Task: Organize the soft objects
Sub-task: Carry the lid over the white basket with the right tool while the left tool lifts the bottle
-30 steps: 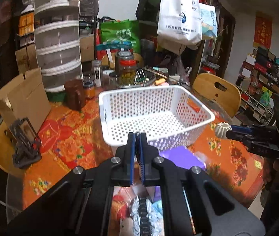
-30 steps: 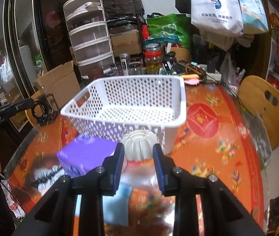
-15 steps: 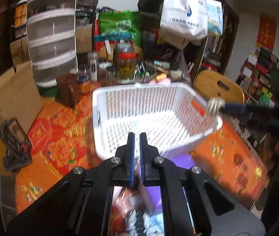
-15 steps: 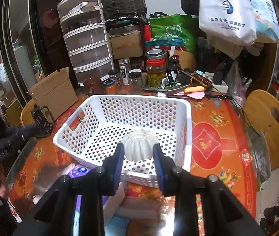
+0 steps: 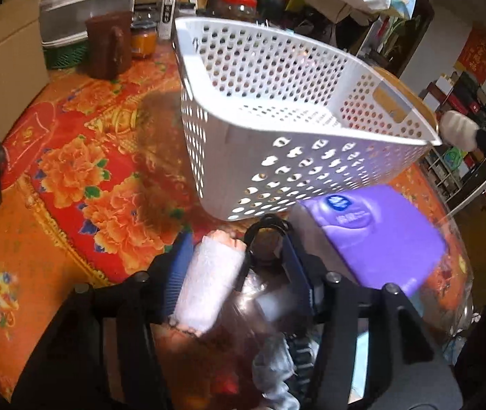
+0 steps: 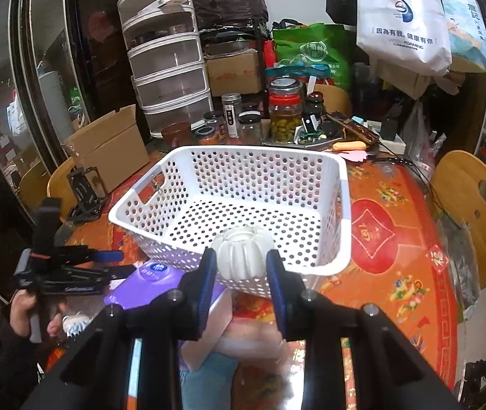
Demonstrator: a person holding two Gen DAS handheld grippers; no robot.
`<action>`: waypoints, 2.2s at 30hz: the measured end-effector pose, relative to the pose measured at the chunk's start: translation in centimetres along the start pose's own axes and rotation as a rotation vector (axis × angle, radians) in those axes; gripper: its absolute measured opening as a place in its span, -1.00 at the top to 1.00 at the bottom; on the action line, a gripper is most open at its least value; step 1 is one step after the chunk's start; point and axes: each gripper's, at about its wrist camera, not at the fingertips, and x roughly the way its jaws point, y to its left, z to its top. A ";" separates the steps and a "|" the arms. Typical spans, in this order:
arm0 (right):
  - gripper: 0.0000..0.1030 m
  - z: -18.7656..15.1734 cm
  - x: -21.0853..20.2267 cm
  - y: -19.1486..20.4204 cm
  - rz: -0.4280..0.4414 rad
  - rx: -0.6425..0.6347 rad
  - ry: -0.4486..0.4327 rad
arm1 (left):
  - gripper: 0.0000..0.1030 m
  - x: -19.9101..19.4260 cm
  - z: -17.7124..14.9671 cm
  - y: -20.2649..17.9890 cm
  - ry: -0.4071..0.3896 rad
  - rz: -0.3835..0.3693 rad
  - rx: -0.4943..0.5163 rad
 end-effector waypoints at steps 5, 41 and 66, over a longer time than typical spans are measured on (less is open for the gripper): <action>0.45 -0.4 -0.3 0.1 0.007 0.003 -0.005 | -0.02 2.2 0.5 0.8 0.034 0.017 0.005; 0.45 -1.6 -1.9 -1.0 0.024 0.022 -0.029 | 0.46 1.0 -3.2 0.1 0.034 0.154 0.069; 0.45 4.3 1.9 -1.9 -0.062 0.021 -0.029 | 0.45 -8.2 8.7 -9.6 -0.159 0.137 0.116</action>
